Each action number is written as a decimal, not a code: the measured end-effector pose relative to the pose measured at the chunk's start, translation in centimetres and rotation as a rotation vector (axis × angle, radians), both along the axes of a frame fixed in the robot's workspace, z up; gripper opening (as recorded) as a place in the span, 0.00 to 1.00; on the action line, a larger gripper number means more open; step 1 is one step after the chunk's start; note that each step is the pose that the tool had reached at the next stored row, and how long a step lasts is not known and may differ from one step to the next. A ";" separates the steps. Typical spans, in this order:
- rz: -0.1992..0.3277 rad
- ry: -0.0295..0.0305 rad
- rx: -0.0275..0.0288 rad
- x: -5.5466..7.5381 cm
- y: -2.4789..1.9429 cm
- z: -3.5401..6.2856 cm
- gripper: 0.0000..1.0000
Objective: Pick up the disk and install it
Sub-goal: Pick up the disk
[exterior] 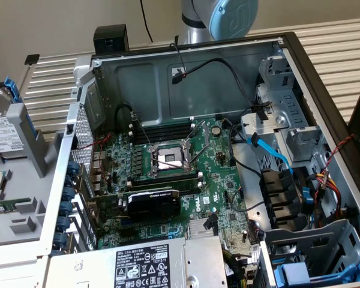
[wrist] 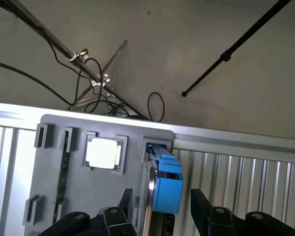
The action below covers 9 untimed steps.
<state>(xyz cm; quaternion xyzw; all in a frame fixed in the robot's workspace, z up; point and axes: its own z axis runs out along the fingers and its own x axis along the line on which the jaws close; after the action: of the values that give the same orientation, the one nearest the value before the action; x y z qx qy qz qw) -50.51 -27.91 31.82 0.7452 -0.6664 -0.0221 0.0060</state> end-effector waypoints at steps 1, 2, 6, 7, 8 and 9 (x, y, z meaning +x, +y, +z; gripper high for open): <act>0.000 0.0026 0.0012 0.0 0.00 -0.10 0.58; 0.000 0.0047 0.0022 0.0 0.00 -0.22 0.60; 0.000 0.0086 0.0044 0.0 0.00 -0.92 0.66; 0.000 0.0102 0.0044 0.0 0.00 -1.08 0.66; 0.000 0.0115 0.0046 0.0 0.00 -1.25 0.66; 0.000 0.0130 0.0047 0.0 0.00 -1.41 0.66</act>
<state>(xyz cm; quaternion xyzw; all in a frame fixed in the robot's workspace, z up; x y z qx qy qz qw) -50.51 -27.91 30.41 0.7450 -0.6664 -0.0285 0.0086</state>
